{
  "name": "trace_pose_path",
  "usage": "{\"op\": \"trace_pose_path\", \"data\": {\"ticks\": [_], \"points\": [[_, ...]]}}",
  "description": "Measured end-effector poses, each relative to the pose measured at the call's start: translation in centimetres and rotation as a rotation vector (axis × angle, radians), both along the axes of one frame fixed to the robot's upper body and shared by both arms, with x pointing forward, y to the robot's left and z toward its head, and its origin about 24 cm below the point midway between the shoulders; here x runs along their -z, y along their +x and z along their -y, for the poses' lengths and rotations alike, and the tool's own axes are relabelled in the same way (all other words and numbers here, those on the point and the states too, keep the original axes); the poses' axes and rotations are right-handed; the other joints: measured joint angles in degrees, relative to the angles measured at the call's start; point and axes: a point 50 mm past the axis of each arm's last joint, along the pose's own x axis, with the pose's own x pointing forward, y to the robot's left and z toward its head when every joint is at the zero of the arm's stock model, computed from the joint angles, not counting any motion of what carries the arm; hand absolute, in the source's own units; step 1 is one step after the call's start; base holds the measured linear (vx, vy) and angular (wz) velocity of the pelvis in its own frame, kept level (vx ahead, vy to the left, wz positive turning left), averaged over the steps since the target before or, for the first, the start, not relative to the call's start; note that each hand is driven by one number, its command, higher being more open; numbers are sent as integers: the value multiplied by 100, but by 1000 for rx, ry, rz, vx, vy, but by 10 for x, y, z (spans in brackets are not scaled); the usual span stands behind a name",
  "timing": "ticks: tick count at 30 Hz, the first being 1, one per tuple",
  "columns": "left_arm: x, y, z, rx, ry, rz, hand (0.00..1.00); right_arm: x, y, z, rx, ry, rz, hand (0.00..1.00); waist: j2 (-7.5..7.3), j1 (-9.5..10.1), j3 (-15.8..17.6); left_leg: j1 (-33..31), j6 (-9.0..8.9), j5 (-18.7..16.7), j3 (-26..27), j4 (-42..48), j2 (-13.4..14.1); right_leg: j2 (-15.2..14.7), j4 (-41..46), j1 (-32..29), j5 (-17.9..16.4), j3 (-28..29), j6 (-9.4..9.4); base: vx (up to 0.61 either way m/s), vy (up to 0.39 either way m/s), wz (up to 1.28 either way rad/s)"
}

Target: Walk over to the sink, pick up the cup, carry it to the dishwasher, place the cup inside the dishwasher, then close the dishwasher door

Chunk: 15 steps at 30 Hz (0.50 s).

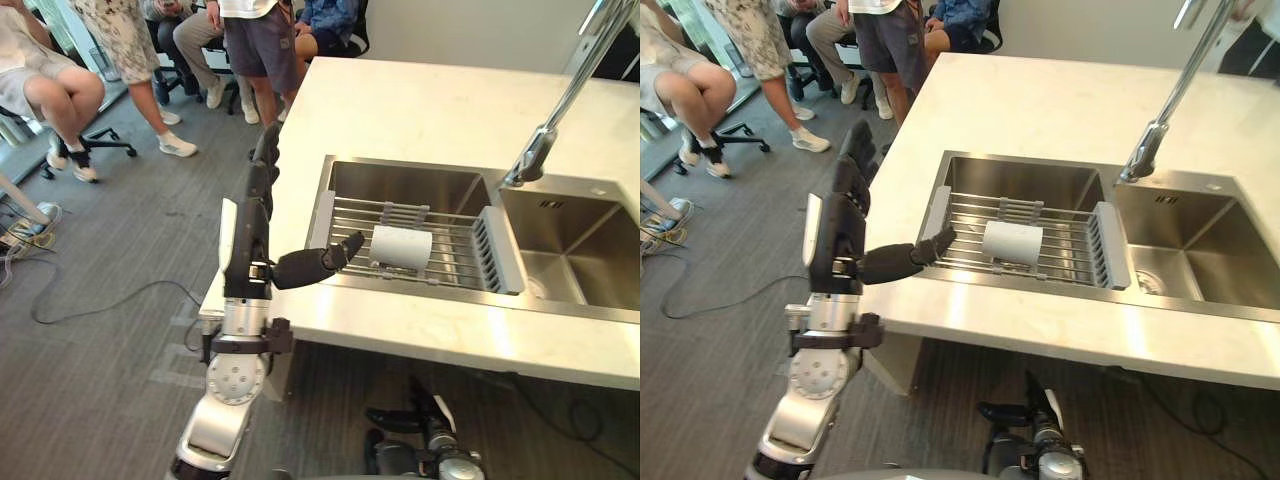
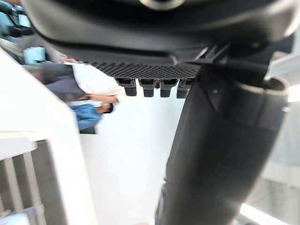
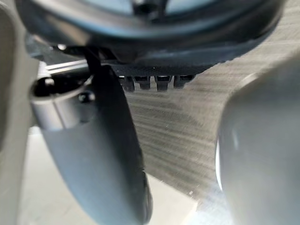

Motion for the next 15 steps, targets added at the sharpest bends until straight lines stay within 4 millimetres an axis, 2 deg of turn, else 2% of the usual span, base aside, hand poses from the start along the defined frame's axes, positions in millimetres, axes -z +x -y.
{"op": "trace_pose_path", "data": {"ticks": [1, 3, 5, 6, 7, 8, 9, 10, 11, 13, 15], "points": [[1, 0, 3, 19, 3, -5, 100, 0, -1, 1, 2, -5, -2, 100, 48, -10, -11, 39, -26, 17, -47, 37, 109, 115, -184, 198, -14, -91, -62, 266, -208, 19], [-1, 0, 10, 57, 7, 1, 100, 1, -4, 1, 17, -9, -9, 100, 29, -10, 13, -71, -78, 16, -216, 519, 227, 214, -472, 548, -17, -256, -134, 178, -137, 37], [-3, 0, 14, 80, 8, 8, 100, 1, -7, 2, 20, -10, -8, 100, 44, 36, 15, -514, -233, 60, -315, 1764, 381, 315, -812, 999, 8, -407, -178, 133, -62, 33], [-5, 1, 14, 83, 6, 14, 100, 0, -8, 3, 23, -12, -4, 100, 27, 130, 29, -747, -261, -19, -306, 2304, 476, 349, -941, 1161, 2, -411, -213, 118, -4, 13], [-6, 1, 15, 85, 6, 19, 100, 0, -7, 3, 28, -11, -3, 100, 38, 150, 22, -847, -202, -97, -301, 2404, 481, 351, -986, 1223, -1, -405, -218, 121, 35, 2], [-8, 3, 15, 91, 13, 29, 100, 0, -7, 3, 39, -5, 0, 100, 54, 203, 12, -1021, -154, -195, -318, 2246, 437, 341, -1035, 1261, 4, -394, -209, 72, 82, -6], [-10, 4, 15, 95, 22, 41, 100, 0, -5, 2, 47, 2, 4, 100, 62, 243, 12, -1102, -146, -149, -361, 1825, 359, 337, -1042, 1245, 12, -366, -185, 62, 99, -13], [-14, 6, 16, 100, 26, 58, 100, -1, -3, 4, 42, -3, 11, 100, 113, 255, 1, -1143, -139, 107, -485, 1061, 265, 378, -1034, 1201, 2, -325, -127, 56, 136, -19], [-15, 6, 16, 100, 32, 65, 100, -1, -2, 1, 41, 4, 11, 100, 133, 278, -20, -1066, -173, 92, -546, 898, 244, 378, -1029, 1179, 7, -274, -100, 63, 115, -14], [-16, 8, 13, 98, 63, 70, 100, 0, -5, -6, 48, 26, 9, 100, -96, 274, 8, -918, -69, 331, -458, 437, -14, 183, -1067, 1095, 41, -163, -17, 63, 103, -5], [-13, 9, 12, 94, 84, 56, 100, 2, -10, -4, 57, 22, -6, 100, -118, 282, -1, -769, 2, 465, -359, 146, -125, 56, -1155, 1104, 85, -69, 48, 67, 78, -11]]}}
